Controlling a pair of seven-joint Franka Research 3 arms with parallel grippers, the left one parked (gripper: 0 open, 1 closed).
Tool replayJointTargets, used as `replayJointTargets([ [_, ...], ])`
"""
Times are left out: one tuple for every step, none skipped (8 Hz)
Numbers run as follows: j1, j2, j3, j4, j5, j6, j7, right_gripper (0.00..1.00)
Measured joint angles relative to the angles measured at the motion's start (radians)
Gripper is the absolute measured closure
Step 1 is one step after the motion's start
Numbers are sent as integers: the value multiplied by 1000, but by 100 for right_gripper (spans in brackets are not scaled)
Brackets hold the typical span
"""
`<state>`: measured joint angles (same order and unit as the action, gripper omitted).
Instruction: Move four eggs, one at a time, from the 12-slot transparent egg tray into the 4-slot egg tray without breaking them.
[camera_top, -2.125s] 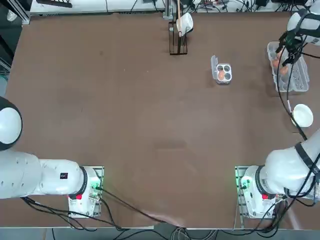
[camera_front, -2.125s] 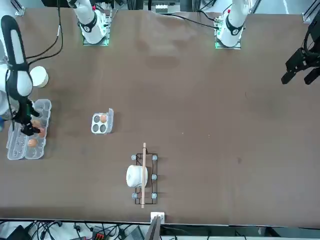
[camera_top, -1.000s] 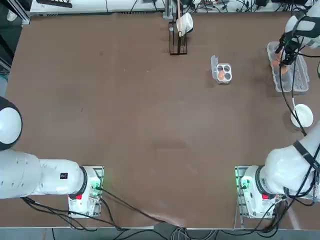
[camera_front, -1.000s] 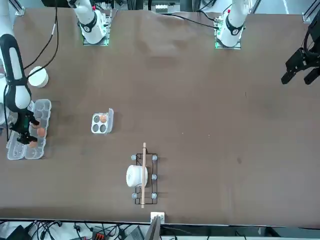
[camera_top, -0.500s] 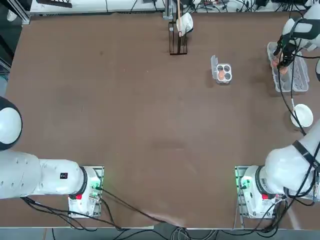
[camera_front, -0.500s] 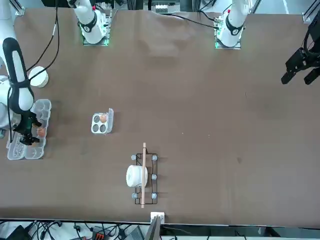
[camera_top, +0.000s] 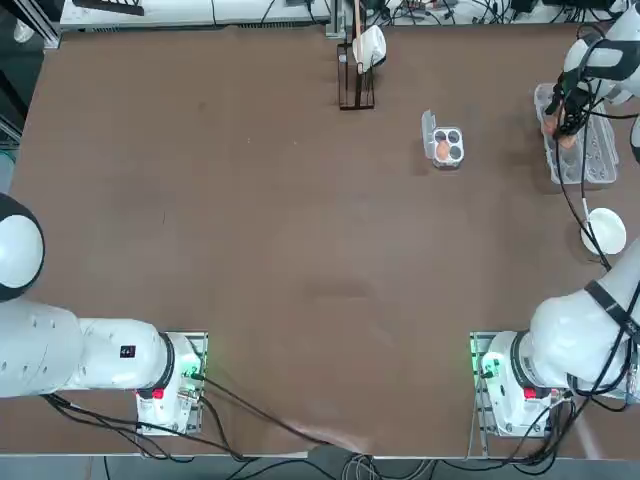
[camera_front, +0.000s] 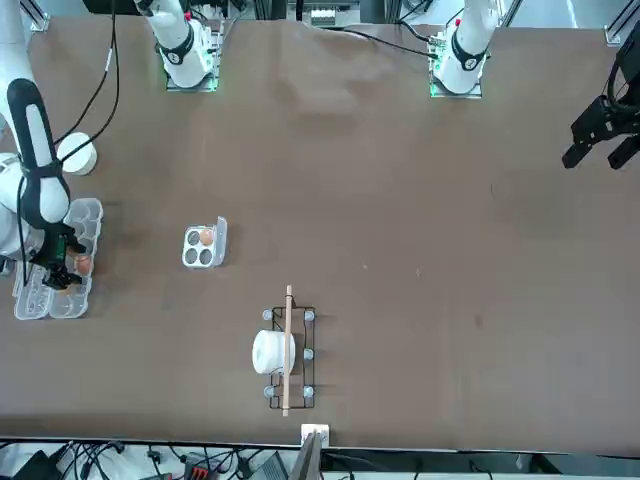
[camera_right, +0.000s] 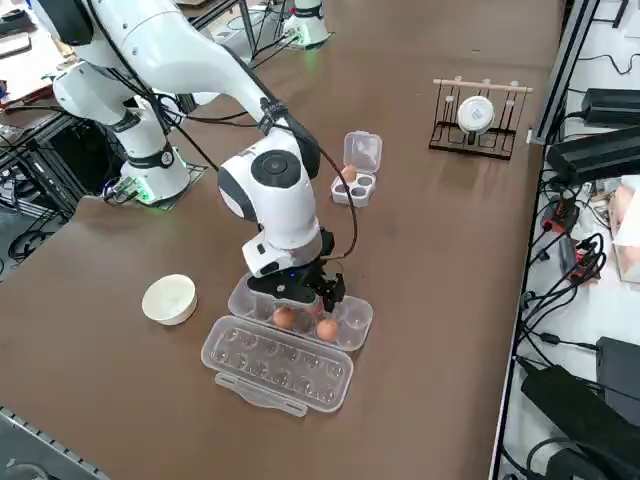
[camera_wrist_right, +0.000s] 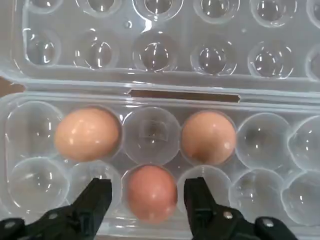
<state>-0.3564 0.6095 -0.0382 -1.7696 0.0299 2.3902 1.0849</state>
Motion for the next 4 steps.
replayJointTargets([
  [0,0,0,0,1,0,1,17],
  [-1,0,0,0,1,0,1,24],
  [-2,-1,-1,0,1,-2,2,44],
  [-2,-2,-1,2,2,-2,2,44],
])
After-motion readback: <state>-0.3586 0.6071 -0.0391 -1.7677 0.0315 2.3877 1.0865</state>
